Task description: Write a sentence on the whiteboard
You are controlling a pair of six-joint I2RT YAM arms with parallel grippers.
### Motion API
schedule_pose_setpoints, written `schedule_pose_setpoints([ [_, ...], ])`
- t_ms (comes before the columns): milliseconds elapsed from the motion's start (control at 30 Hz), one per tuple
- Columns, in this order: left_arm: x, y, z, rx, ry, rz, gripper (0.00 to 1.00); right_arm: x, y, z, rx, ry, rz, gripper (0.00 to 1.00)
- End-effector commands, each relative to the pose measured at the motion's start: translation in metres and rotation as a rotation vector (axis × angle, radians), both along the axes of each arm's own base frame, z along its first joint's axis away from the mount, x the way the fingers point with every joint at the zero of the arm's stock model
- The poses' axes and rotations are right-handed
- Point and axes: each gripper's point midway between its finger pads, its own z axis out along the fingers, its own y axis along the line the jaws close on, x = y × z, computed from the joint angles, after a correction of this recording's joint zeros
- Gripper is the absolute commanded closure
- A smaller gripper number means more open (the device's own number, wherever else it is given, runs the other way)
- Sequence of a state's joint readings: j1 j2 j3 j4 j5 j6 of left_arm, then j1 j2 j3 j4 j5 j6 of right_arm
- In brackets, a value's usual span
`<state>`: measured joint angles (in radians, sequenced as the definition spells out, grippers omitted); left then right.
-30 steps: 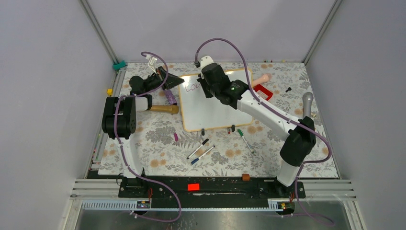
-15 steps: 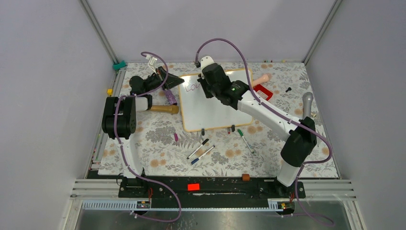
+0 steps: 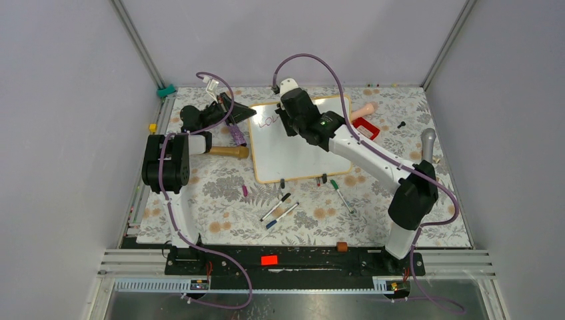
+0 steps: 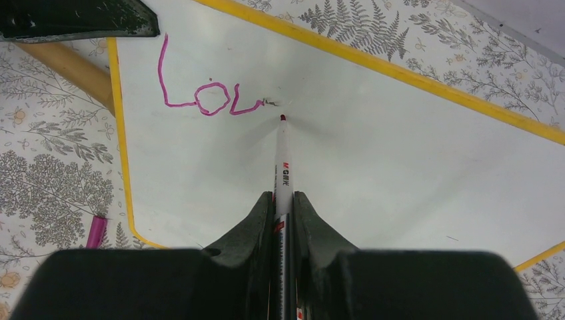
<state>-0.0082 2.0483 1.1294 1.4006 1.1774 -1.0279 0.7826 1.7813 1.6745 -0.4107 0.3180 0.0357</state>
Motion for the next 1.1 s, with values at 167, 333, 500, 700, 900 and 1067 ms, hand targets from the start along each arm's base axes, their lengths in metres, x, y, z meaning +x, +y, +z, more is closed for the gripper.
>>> schedule_pose_setpoints([
  [167, -0.026, -0.013, 0.001, 0.072, -0.159, -0.103, 0.99, 0.013, -0.018, 0.007, -0.029, -0.023, -0.075, 1.0],
  [333, -0.026, -0.013, 0.002, 0.072, -0.16, -0.103, 0.99, 0.015, -0.019, 0.01, -0.028, -0.028, -0.079, 1.0],
  [500, -0.026, -0.013, 0.001, 0.073, -0.16, -0.105, 0.99, 0.017, -0.02, 0.011, -0.033, -0.033, -0.085, 1.0],
  [700, -0.026, -0.013, 0.001, 0.073, -0.159, -0.104, 0.99, 0.02, -0.022, 0.011, -0.043, -0.039, -0.099, 1.0],
  [900, -0.025, -0.013, 0.002, 0.073, -0.162, -0.103, 0.99, 0.022, -0.018, 0.011, -0.026, -0.033, -0.088, 1.0],
  [1067, -0.025, -0.013, 0.001, 0.073, -0.161, -0.104, 0.99, 0.023, -0.009, 0.012, -0.008, -0.028, -0.062, 1.0],
])
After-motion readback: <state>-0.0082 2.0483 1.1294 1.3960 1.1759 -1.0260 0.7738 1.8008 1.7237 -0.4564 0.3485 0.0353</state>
